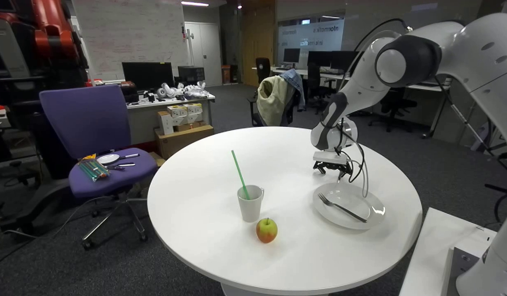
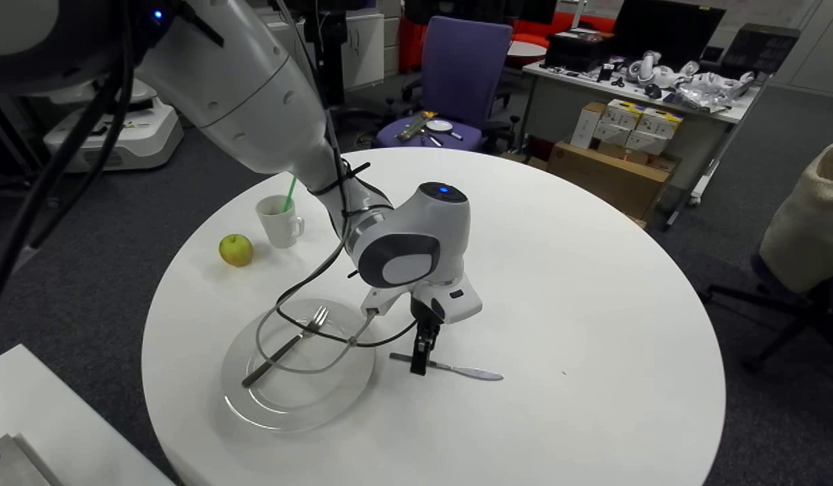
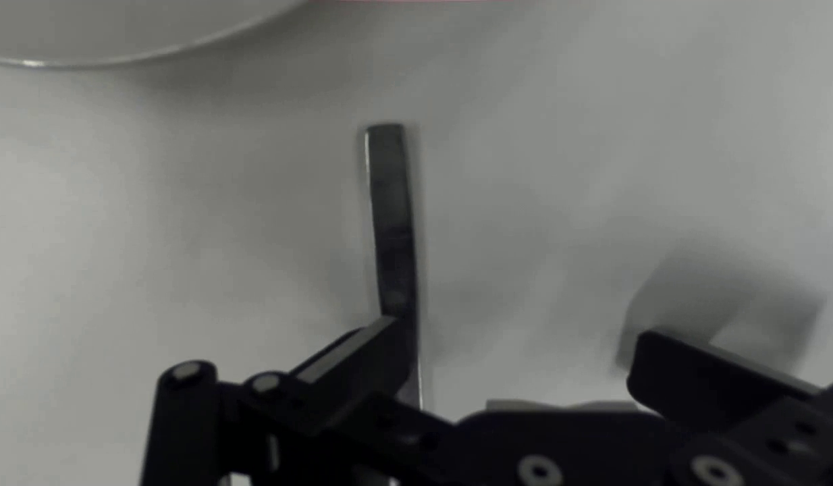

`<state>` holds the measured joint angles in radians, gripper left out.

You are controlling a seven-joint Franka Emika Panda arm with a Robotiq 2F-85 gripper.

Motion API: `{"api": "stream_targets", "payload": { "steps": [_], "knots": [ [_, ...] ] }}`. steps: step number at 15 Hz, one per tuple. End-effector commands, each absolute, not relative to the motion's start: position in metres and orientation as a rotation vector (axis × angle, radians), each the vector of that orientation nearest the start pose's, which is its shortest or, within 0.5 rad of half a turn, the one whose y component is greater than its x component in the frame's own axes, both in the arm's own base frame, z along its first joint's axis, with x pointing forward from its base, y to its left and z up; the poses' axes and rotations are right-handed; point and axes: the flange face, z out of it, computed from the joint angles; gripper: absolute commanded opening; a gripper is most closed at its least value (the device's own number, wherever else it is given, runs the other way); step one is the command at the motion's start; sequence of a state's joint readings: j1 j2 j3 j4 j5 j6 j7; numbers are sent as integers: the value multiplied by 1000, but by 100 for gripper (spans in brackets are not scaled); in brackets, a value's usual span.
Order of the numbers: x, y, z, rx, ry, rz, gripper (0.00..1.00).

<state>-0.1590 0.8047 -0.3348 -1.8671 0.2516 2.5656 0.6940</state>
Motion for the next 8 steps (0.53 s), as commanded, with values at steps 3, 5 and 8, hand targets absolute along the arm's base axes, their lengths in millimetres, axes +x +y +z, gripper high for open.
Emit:
{"api": "stream_targets", "payload": {
  "steps": [3, 5, 8],
  "knots": [
    [511, -302, 107, -2624, 1922, 23, 100],
    [506, -307, 114, -2609, 1937, 0, 100],
    [501, -311, 129, -2596, 1955, -67, 100]
  ]
}}
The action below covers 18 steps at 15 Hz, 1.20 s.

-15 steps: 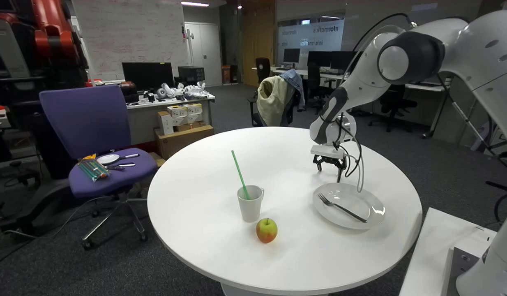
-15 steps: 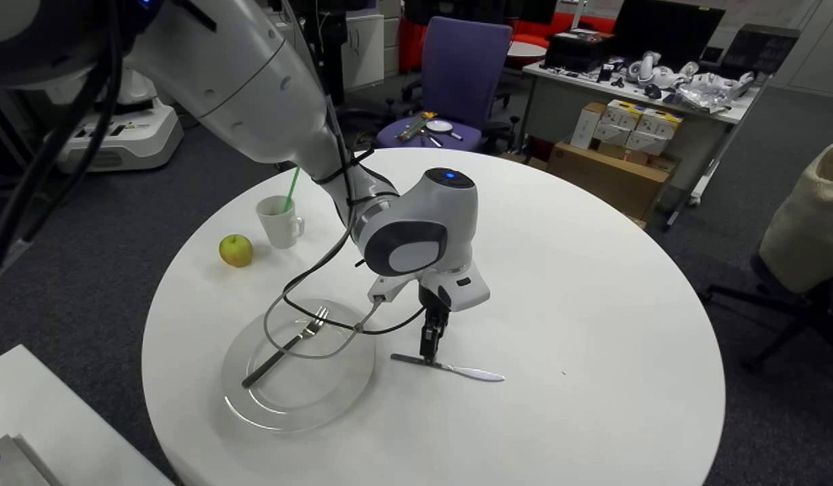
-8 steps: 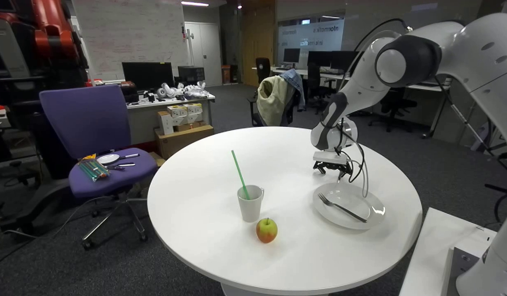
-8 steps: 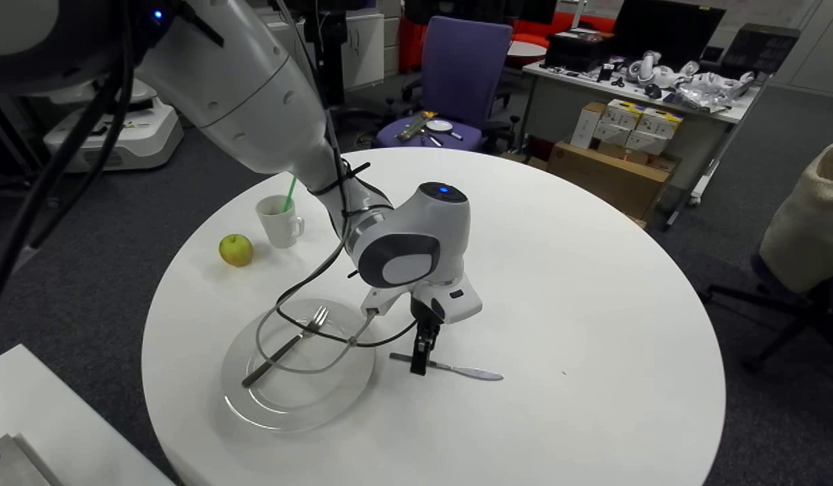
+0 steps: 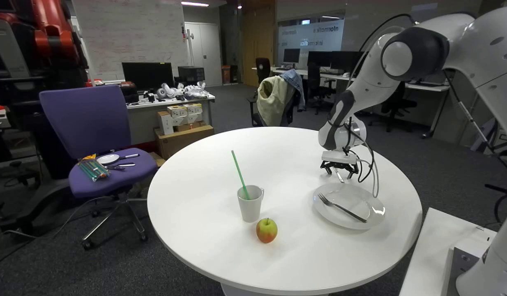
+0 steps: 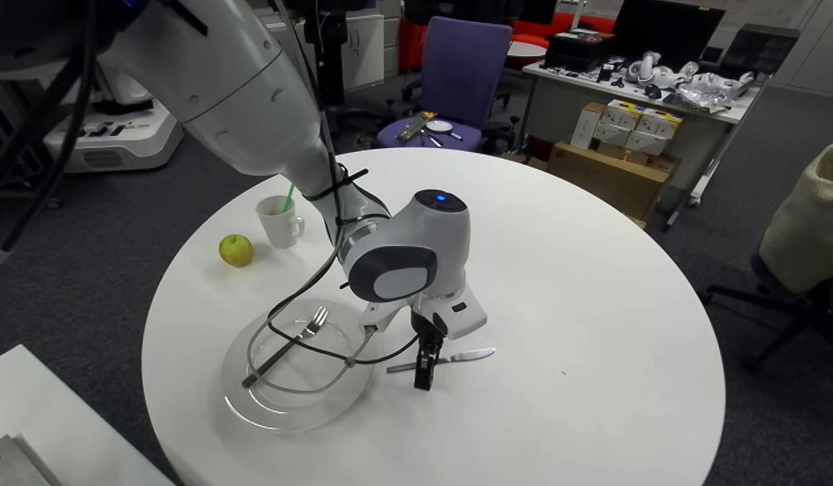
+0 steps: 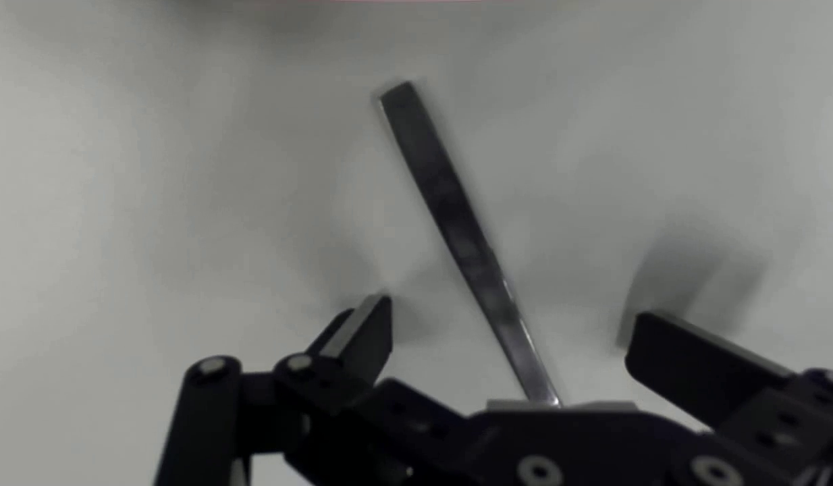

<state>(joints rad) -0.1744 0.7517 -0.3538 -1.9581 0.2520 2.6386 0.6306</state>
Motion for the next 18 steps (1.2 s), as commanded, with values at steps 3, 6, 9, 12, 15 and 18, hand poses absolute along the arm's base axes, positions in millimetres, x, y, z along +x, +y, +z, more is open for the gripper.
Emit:
{"api": "stream_targets", "payload": {
  "steps": [3, 6, 9, 12, 15, 18],
  "knots": [
    [499, -310, 138, -2608, 1945, -99, 100],
    [498, -304, 135, -2681, 1868, -45, 100],
    [499, -299, 129, -2807, 1715, 25, 100],
    [504, -298, 127, -2945, 1529, 71, 100],
    [507, -296, 126, -3004, 1417, 112, 100],
    [510, -293, 124, -3008, 1354, 159, 72]
  ]
}}
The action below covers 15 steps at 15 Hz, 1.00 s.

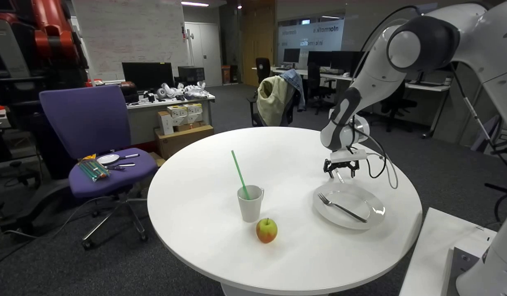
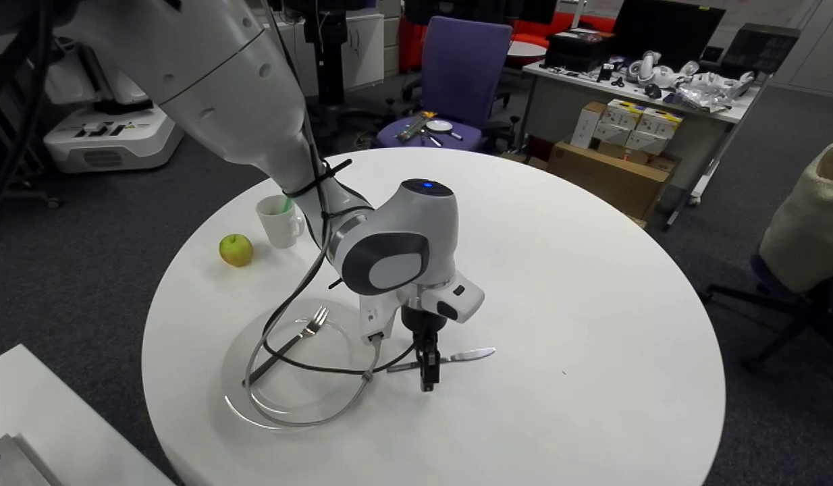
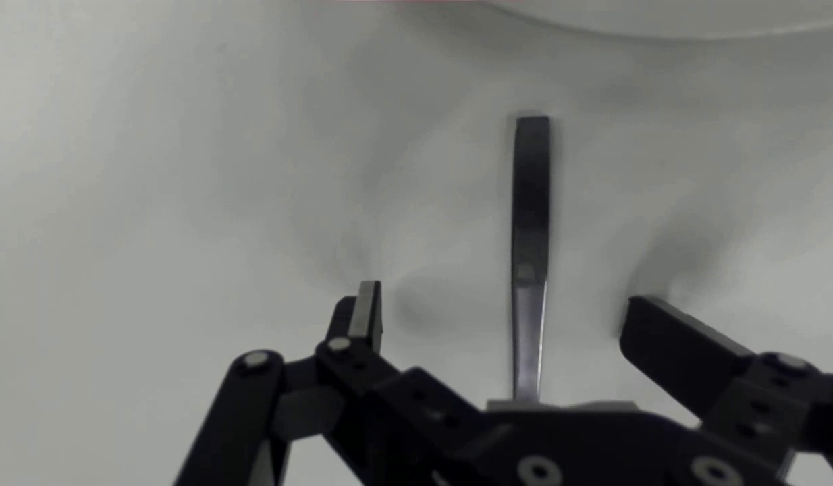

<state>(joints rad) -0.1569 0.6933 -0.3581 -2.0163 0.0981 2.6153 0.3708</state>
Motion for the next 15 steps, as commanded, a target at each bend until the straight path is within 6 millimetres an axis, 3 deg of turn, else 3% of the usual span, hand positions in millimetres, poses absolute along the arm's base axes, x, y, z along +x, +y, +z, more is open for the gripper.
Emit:
{"api": "stream_targets", "payload": {
  "steps": [1, 2, 11, 15],
  "knots": [
    [510, -292, 122, -3005, 1343, 171, 72],
    [511, -290, 122, -3000, 1331, 185, 69],
    [520, -292, 125, -2954, 1333, 196, 1],
    [520, -293, 124, -2941, 1342, 197, 0]
  ]
}}
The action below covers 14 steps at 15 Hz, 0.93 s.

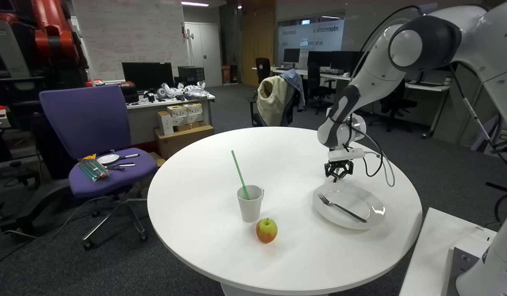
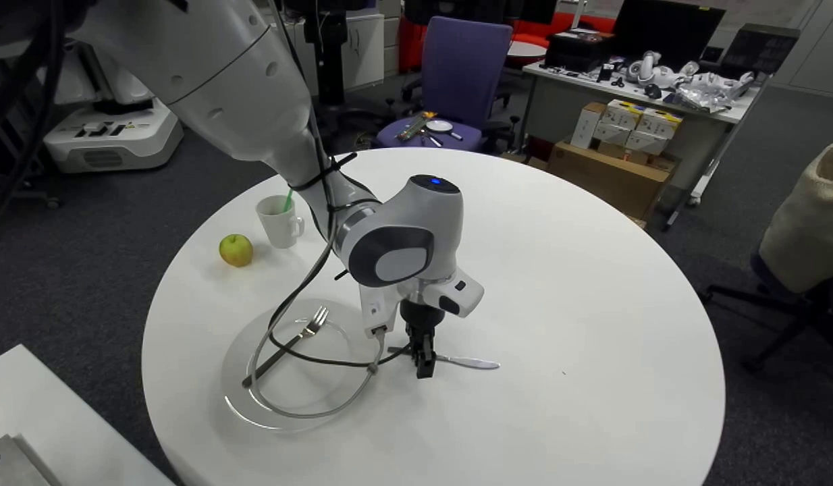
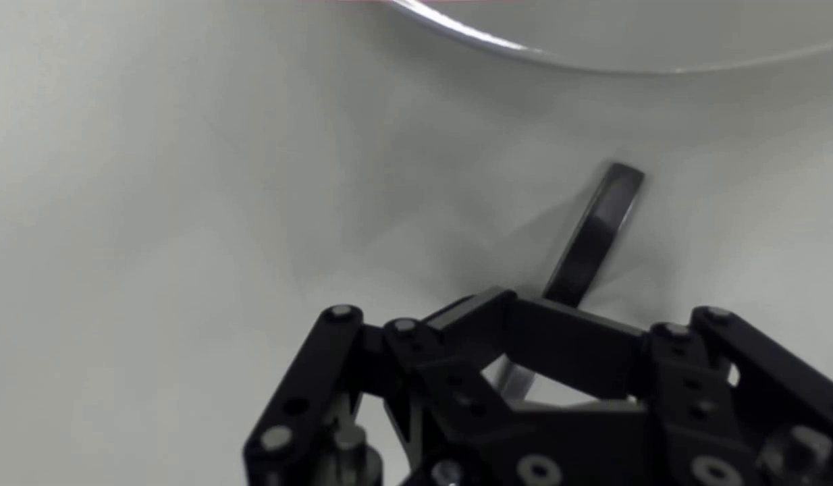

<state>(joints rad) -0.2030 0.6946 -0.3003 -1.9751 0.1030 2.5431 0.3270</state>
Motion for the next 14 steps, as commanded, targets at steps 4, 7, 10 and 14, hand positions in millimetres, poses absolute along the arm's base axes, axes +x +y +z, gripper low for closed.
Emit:
{"api": "stream_targets", "payload": {
  "steps": [4, 7, 10, 14],
  "knots": [
    [506, -307, 133, -2932, 1363, 186, 34],
    [499, -315, 143, -2924, 1387, 149, 56],
    [495, -319, 152, -2912, 1407, 123, 78],
    [494, -316, 154, -2898, 1441, 124, 100]
  ]
}}
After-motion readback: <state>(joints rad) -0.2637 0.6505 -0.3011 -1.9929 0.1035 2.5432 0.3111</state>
